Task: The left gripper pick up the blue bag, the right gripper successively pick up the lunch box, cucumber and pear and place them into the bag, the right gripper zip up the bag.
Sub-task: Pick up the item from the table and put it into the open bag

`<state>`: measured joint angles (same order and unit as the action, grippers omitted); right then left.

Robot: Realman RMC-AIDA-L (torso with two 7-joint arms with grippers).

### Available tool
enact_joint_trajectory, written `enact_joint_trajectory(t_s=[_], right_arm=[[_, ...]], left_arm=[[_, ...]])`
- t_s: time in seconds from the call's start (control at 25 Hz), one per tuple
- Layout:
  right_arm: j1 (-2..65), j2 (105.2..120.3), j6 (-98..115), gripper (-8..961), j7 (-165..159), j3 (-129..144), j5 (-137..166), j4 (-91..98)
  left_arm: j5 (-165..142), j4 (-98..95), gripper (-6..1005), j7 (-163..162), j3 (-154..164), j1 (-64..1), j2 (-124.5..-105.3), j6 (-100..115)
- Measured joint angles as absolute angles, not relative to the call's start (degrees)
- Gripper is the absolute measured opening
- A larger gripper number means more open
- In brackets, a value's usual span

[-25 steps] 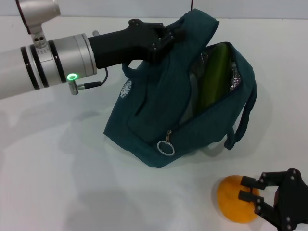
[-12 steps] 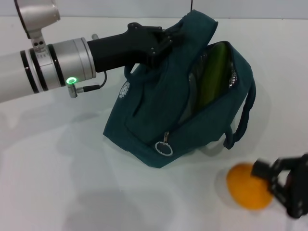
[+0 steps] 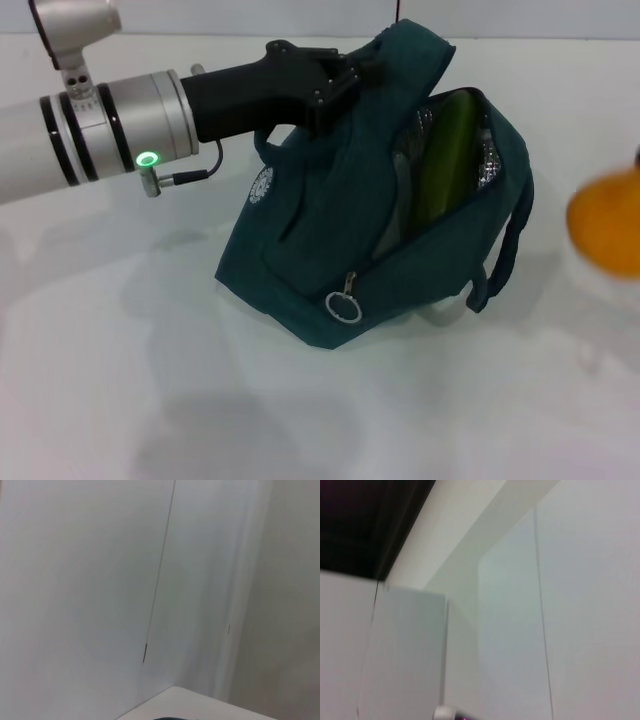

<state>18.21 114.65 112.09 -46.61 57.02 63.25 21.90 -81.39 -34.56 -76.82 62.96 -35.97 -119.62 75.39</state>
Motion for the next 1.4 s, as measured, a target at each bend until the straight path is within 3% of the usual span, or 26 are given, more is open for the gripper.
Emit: enact_joint_trajectory(t_s=[0.4,1.4], right_arm=[[30.55,113.07,102.86,41,-59.64,57.41,62.73,25.01],[33.34,115.18,91.51,43,-62.21,65.66,74.01,29.67]], left_arm=[[-81.59,-34.72,39,-78.24,63.67,-37.00,-119.52,75.41],[-81.47,-35.25,39,-78.17,63.63,-38.32,-119.62,74.79]])
